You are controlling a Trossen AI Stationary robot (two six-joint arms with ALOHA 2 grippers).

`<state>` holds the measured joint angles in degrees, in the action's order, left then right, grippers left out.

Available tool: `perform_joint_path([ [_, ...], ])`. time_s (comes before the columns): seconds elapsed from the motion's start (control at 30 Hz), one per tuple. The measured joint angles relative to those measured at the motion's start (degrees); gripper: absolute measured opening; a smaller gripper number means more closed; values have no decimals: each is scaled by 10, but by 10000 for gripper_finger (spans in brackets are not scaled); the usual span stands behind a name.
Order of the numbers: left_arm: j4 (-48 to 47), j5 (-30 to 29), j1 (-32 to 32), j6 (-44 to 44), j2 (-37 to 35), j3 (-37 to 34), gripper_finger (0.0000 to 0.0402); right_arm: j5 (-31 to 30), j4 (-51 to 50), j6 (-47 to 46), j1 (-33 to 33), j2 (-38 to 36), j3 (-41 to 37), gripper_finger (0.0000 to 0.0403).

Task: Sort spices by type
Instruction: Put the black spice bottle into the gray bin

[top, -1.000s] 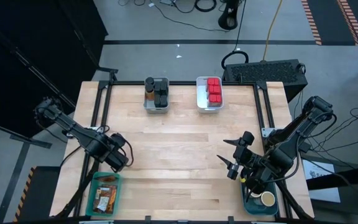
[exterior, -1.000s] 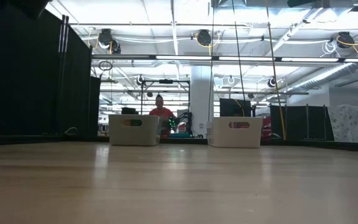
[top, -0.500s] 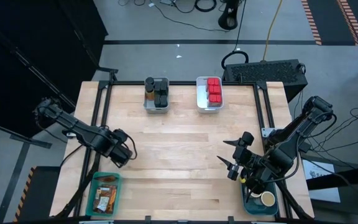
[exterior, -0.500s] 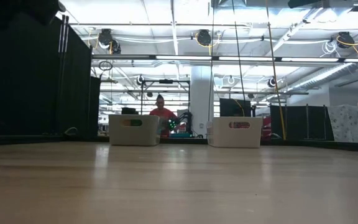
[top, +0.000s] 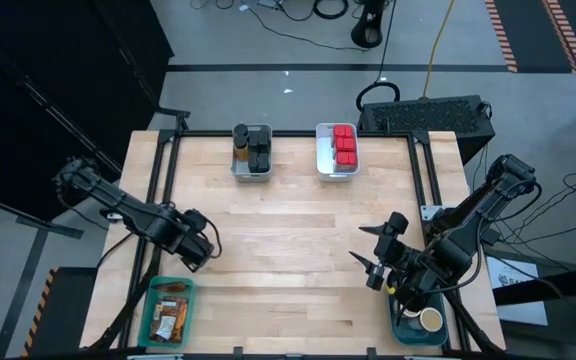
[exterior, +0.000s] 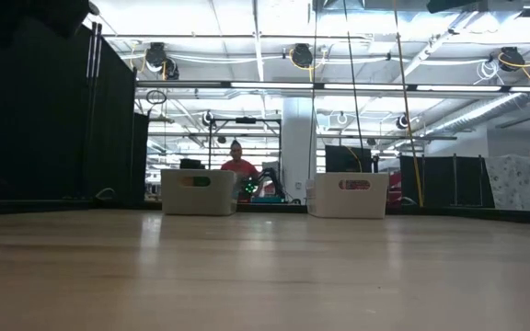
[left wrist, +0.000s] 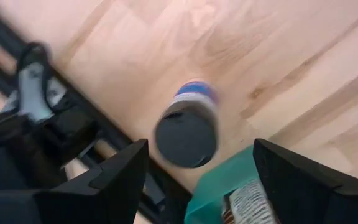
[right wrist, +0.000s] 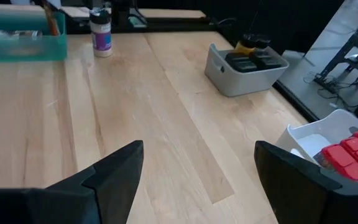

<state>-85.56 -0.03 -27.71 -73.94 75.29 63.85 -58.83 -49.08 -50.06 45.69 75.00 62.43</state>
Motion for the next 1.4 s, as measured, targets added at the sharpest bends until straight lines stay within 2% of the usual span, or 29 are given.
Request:
perform_joint_path([
  [0.63, 47, 15, -6, 9, 0, -77, 290, 8, 0, -2, 0, 0, 0, 290],
  [0.83, 84, 24, -6, 14, 0, -119, 290, 8, 0, -2, 0, 0, 0, 290],
  [1.13, 150, 26, -6, 45, 0, -137, 288, 8, 0, -2, 0, 0, 0, 290],
  [1.23, 150, 28, -6, 54, 0, -137, 272, 7, 0, -2, 0, 0, 0, 290],
  [1.4, 148, 29, -6, 59, 0, -137, 218, 7, 0, -2, 0, 0, 0, 290],
])
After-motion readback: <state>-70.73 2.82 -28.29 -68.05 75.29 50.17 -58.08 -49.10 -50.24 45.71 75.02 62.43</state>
